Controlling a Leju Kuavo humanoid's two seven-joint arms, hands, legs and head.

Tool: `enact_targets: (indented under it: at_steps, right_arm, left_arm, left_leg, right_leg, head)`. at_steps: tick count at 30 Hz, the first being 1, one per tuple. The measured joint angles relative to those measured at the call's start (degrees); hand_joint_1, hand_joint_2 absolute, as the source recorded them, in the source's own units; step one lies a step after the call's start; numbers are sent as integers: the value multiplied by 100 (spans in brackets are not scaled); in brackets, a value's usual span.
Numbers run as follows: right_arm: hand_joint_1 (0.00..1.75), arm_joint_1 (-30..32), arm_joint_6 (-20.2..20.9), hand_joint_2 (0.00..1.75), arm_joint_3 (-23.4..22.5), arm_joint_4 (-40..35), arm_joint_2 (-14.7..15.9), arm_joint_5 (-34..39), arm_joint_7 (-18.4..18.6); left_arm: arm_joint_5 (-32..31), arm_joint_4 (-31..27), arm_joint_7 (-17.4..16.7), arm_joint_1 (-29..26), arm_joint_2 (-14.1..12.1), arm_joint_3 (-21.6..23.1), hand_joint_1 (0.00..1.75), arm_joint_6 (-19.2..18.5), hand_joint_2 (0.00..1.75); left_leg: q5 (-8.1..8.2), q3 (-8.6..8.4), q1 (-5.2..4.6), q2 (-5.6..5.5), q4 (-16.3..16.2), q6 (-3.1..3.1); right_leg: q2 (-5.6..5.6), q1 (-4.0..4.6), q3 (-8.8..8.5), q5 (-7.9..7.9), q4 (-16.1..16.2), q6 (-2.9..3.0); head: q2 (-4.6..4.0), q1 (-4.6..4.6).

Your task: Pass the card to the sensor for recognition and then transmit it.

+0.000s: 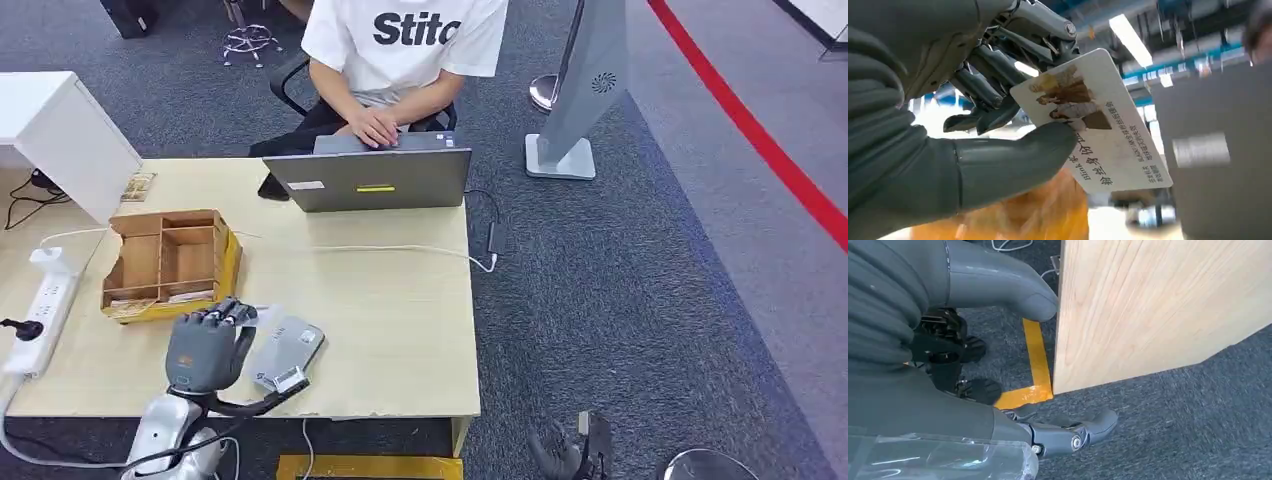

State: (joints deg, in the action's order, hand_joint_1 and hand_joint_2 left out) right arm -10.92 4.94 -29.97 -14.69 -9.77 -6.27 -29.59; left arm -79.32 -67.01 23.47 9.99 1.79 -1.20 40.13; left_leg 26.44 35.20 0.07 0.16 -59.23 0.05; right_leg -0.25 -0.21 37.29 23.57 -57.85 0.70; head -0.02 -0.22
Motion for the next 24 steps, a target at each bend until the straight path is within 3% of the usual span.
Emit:
enact_targets:
  at_steps: [9,12,19,24]
  right_arm:
    - [0,-32,9,175,11,0,-13,-63,61]
    - [0,-63,11,175,22,0,-31,-103,81]
    - [0,-112,81,175,46,0,-68,-129,105]
    - [0,-143,111,175,61,0,-100,-173,162]
  left_arm:
    - [0,-932,129,430,-149,-193,175,0,175]
    - [127,-973,-40,861,-372,-319,175,-2,175]
    - [261,-600,-397,1599,-956,-326,175,-9,175]
    - [35,145,-702,2092,-1353,-326,175,-9,175]
  left_leg:
    - [-11,0,3,0,0,-5]
    - [-14,0,3,-1,0,-8]
    - [-26,-1,5,0,1,-14]
    - [-27,-2,5,4,1,-15]
  right_leg:
    - [-3,4,1,-5,-2,5]
    - [-3,4,2,-9,-3,7]
    - [-3,6,4,-18,-4,18]
    - [2,6,6,-22,-5,20]
  head:
    - [0,0]
    - [0,-2]
    - [0,-4]
    - [0,-5]
